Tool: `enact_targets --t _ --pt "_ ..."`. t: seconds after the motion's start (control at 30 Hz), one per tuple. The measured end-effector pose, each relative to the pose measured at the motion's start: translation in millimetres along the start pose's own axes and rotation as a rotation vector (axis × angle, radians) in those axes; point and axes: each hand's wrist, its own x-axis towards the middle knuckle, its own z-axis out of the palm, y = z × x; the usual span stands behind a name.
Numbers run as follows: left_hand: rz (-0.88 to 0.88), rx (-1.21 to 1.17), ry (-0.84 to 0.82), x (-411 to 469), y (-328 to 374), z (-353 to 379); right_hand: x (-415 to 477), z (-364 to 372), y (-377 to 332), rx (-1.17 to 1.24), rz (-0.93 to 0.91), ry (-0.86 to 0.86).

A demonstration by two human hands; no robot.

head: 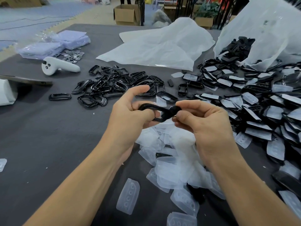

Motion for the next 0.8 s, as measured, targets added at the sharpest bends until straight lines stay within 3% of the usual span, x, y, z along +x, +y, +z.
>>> enact_targets --t 0.17,0.37,0.63,0.8 --pt "-0.011 0.109 -0.059 -5.0 -3.6 7.3 2.0 -1.1 -0.3 0.031 0.028 0.007" --pt "0.009 0.246 0.049 -3.5 -6.9 5.2 4.8 -1.8 -0.1 0.228 0.173 0.019" --pt "-0.147 -0.102 -0.002 -4.1 -5.0 11.0 1.8 0.2 1.0 0.303 0.221 -0.001" --pt "-0.126 -0.065 -0.059 -4.4 -8.7 8.6 1.9 1.6 1.2 0.248 0.187 -0.007"
